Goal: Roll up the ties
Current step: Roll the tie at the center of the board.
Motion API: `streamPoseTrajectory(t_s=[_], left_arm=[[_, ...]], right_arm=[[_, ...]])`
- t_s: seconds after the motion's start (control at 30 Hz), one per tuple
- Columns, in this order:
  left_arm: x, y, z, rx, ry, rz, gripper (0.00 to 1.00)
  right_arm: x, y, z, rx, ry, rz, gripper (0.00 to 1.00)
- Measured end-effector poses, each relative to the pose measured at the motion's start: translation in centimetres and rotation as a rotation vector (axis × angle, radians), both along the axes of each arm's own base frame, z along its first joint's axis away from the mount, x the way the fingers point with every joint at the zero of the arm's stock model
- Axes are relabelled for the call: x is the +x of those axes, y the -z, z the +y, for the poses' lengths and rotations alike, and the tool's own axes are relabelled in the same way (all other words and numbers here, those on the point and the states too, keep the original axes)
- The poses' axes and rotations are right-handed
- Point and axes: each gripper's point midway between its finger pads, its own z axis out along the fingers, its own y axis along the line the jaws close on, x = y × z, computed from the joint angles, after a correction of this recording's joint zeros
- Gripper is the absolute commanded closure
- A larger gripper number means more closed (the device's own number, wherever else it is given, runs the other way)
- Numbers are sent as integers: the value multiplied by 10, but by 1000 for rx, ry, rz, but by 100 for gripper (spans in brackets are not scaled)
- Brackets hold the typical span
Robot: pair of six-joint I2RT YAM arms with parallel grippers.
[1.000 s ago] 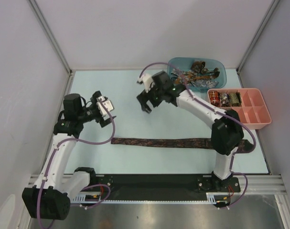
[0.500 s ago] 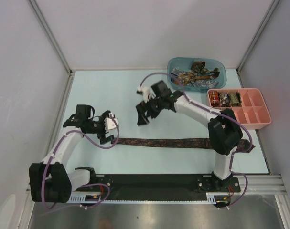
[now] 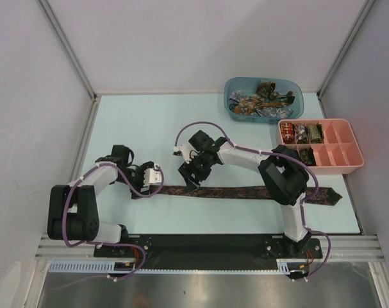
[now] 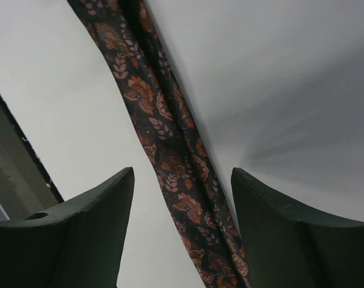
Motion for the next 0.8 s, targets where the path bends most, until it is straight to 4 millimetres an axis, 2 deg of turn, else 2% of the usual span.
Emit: streamPoseTrajectory(t_s=[0.17, 0.5, 0.8], left_arm=[[1, 6, 2, 15, 7, 8, 28], [1, 6, 2, 17, 8, 8, 51], [1, -3, 0, 6, 9, 13, 59]], right_arm=[[-1, 15, -3, -50, -10, -14, 38], [10, 19, 4, -83, -25, -109, 48], [14, 21, 5, -86, -24, -128, 56]])
